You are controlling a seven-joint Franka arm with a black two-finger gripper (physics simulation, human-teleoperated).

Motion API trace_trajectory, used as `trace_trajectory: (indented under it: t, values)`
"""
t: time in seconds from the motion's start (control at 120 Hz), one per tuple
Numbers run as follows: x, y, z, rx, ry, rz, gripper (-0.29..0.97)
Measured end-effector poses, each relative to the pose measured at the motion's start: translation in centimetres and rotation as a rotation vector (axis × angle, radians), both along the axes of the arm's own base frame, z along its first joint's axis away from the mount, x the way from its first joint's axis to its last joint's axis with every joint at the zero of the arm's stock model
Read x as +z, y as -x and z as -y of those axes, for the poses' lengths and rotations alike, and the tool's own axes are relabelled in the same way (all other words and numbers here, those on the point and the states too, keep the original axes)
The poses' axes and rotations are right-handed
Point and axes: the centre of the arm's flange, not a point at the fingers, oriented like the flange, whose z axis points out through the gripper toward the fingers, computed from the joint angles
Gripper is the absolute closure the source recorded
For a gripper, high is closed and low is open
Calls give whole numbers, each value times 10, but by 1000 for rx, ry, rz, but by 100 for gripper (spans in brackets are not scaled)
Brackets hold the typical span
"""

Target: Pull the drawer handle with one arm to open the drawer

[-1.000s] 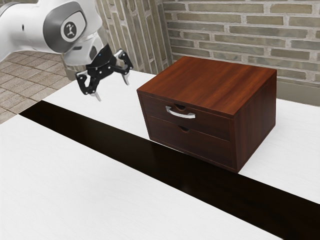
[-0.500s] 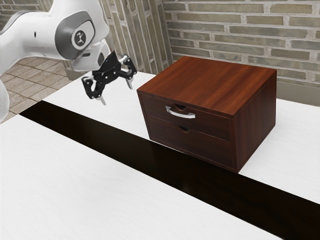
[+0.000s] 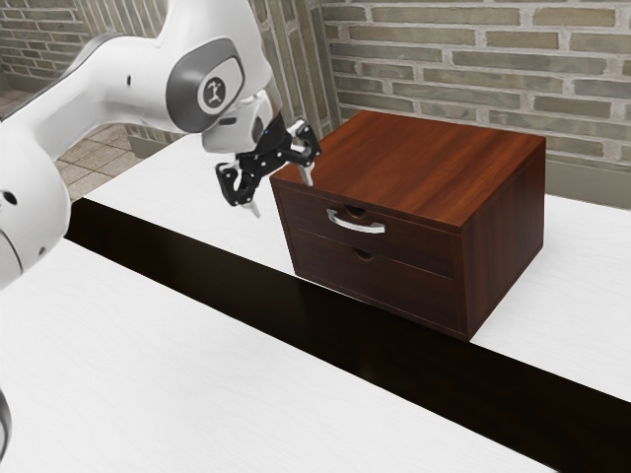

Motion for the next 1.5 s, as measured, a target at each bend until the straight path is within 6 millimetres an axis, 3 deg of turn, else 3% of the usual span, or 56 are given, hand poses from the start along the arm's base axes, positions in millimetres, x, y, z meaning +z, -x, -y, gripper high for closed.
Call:
trace_trajectory:
  t: [0.075, 0.267, 0.458, 0.583, 0.758, 0.9, 1.292, 1.367, 1.433, 1.5]
  values:
    - [2, 0, 10, 3, 4, 6, 0]
    - [-11, -5, 11, 50, 14, -8, 0]
    - [-15, -9, 38, 53, 21, -8, 0]
    - [-18, -9, 38, 77, 27, -13, 0]
    - [-20, -10, 40, 106, 26, -12, 11]
    - [-16, -10, 30, 141, 24, 4, 16]
    - [-40, -25, 61, 138, 35, -5, 15]
    - [-44, -27, 65, 142, 36, -5, 20]
    - [-37, -24, 69, 145, 35, 5, 34]
    - [-29, -20, 74, 140, 20, 18, 30]
